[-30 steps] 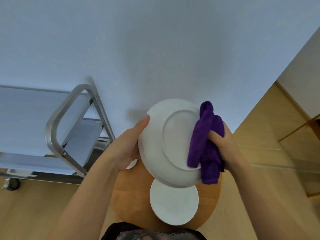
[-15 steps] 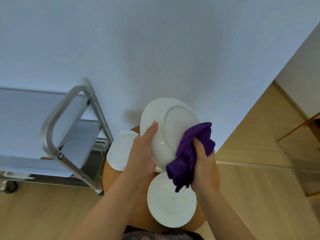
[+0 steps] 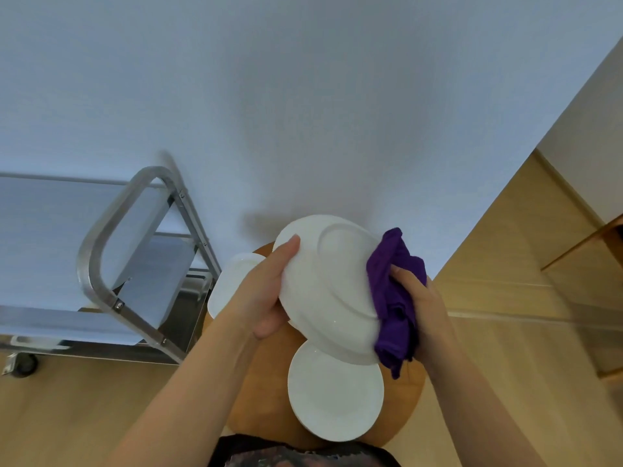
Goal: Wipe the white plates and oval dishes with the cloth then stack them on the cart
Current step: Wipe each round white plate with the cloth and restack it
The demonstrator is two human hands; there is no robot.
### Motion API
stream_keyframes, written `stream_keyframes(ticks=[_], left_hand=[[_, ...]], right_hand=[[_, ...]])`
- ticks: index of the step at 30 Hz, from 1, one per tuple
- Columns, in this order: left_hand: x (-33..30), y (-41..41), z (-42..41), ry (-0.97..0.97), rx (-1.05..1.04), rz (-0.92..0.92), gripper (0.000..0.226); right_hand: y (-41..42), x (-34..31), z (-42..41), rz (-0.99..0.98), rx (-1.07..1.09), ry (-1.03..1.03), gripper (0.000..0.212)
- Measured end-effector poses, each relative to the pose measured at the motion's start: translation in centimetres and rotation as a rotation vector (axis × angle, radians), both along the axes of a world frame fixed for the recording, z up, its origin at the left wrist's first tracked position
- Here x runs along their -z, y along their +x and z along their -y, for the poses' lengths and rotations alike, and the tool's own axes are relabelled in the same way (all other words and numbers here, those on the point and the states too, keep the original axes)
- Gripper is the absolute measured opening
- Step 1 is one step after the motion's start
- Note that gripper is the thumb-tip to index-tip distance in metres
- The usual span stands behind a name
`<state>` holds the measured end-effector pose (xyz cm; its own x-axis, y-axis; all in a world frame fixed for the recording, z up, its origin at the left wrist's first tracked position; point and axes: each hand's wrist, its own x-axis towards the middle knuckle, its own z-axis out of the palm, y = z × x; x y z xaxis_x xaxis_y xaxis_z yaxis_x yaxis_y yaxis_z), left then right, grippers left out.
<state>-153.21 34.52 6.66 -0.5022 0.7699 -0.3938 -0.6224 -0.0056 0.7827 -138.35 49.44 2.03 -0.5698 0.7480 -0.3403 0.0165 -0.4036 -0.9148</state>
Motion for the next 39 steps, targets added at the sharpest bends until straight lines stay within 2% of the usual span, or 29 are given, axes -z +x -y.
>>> stream_keyframes(ticks=[3,6,10,12,15,16,17,19,22,25,28,31,36,39], left_hand=[[0.6,2.4,-1.2,0.016,-0.057,-0.024,0.034],[1.1,4.6,-2.2,-0.003,-0.093,-0.144,0.044],[1.0,4.4,-1.2,0.013,-0.036,-0.292,0.049],[1.2,4.4,-0.5,0.012,0.057,-0.334,0.053],[1.2,5.1,-0.3,0.021,0.186,-0.413,0.028],[1.0,5.3,-0.3,0.013,0.176,-0.418,0.026],[1.0,5.4,-0.3,0.004,0.154,-0.418,0.03],[1.0,5.1,-0.4,0.005,0.107,-0.425,0.042],[0.9,4.7,-0.4,0.024,0.032,-0.445,0.05],[0.7,4.3,-0.8,0.028,-0.094,-0.408,0.042],[0.4,3.0,-0.8,0.005,-0.231,-0.279,0.031],[0.3,1.2,0.1,0.018,-0.268,-0.182,0.03],[0.5,0.2,1.7,-0.057,-0.189,-0.242,0.013],[0.8,0.4,2.1,-0.065,-0.188,-0.193,0.026]], right_hand=[[-0.9,0.6,2.6,-0.011,0.163,-0.023,0.039],[-2.1,0.5,5.2,-0.072,0.26,-0.152,0.039],[-2.2,-0.5,4.3,-0.035,0.119,-0.089,0.018],[-2.3,-1.2,2.7,0.001,0.069,-0.024,0.015],[-2.9,-2.3,1.3,0.104,0.003,0.171,0.016],[-3.1,-2.5,1.4,0.117,-0.049,0.24,0.014],[-3.4,-2.8,1.7,0.112,-0.102,0.298,0.016],[-3.9,-3.5,2.5,0.039,-0.156,0.267,0.021],[-3.9,-4.7,3.7,-0.044,-0.229,0.25,0.012],[-3.4,-6.0,4.5,-0.078,-0.316,0.379,0.011],[-2.7,-5.4,5.9,0.012,-0.369,0.619,0.013],[-1.7,-3.5,6.5,0.047,-0.294,0.68,0.016],[-0.3,-1.0,4.8,0.098,-0.304,0.732,0.024],[-0.7,-0.2,3.5,0.103,-0.171,0.575,0.021]])
